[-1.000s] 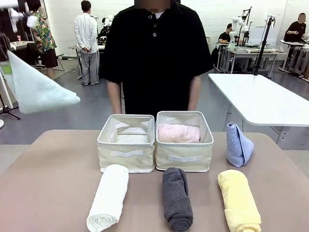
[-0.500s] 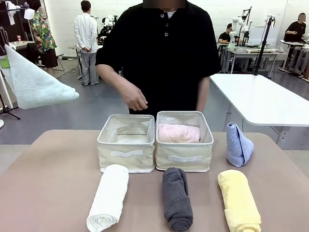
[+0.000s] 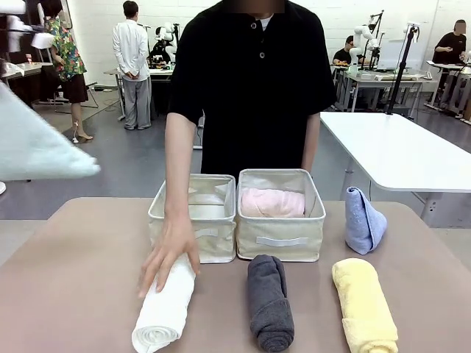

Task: Sort the towels based on their folding style.
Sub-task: Pick up one triangle-folded towel and place it in the left Fabric basket.

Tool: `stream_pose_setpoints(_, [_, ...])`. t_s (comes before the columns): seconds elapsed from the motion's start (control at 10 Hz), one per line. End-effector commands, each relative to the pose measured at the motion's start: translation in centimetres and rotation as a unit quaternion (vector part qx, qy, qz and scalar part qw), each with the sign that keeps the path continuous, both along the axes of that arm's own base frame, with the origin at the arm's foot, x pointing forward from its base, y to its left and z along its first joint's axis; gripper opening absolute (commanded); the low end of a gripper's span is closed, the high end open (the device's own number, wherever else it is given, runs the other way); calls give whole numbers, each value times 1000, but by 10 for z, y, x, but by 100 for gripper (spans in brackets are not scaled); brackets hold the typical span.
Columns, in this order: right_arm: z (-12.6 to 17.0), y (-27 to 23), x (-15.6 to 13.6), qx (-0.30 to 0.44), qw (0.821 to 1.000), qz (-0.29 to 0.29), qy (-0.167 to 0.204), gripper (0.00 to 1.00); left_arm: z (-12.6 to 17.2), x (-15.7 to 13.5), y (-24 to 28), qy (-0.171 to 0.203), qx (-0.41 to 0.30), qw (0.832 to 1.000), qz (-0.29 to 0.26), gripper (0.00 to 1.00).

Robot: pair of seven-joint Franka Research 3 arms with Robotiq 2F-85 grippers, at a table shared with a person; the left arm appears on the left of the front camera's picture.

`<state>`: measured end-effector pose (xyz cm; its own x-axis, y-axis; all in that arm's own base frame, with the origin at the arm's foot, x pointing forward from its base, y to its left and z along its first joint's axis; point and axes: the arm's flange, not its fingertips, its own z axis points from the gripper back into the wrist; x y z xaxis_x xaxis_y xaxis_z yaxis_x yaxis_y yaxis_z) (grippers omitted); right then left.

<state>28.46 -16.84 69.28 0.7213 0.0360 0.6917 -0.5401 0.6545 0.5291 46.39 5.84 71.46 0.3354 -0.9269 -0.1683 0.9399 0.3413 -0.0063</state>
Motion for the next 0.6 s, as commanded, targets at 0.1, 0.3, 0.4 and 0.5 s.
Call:
stream_pose_setpoints(0.1, [1,1,1,12,1000,6,-10,100,16,-91,82,-38,18,998,43,15])
stream_pose_setpoints(0.3, [1,1,1,12,1000,6,-10,100,10,-98,92,-37,14,997,71,15])
stream_pose_setpoints(0.4, [1,1,1,12,1000,6,-10,100,9,-100,95,-38,11,996,80,15])
stream_pose_setpoints(0.5, [1,1,1,12,1000,6,-10,100,10,-102,99,-40,5,995,88,15])
